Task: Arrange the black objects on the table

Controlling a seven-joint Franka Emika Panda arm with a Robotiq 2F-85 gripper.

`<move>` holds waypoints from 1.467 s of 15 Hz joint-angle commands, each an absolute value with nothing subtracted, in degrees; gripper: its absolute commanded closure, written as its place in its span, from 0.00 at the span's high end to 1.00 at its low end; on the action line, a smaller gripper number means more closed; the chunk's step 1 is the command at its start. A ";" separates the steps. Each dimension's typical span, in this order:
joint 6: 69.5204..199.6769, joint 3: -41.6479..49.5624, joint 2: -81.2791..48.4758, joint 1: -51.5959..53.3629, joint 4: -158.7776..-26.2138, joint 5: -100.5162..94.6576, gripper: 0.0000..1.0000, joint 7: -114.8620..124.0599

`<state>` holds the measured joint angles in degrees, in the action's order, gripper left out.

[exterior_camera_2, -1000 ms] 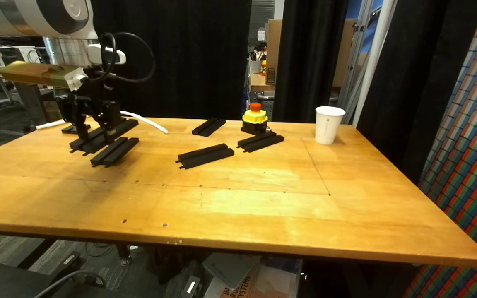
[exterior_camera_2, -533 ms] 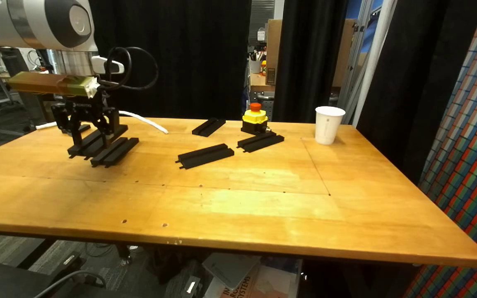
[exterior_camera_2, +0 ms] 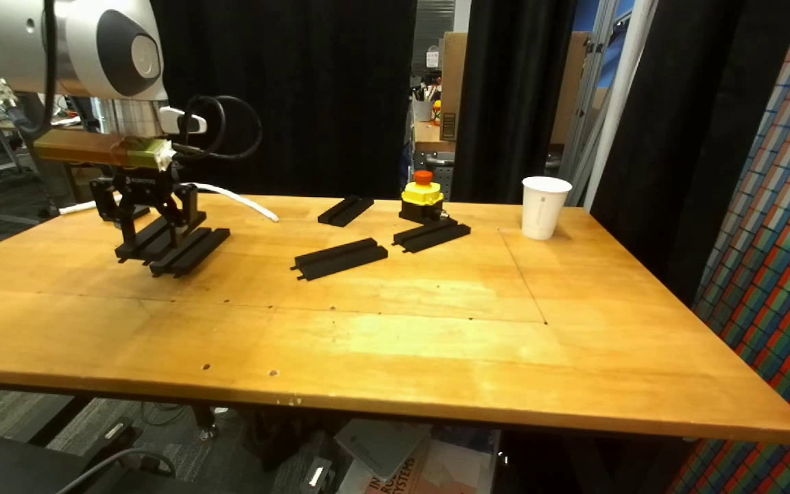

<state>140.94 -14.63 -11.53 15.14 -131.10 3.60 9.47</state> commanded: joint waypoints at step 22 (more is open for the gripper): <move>140.71 -12.05 -18.28 16.37 -123.97 -0.48 0.47 11.30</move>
<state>140.94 -12.76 -17.97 15.32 -124.96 0.66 10.11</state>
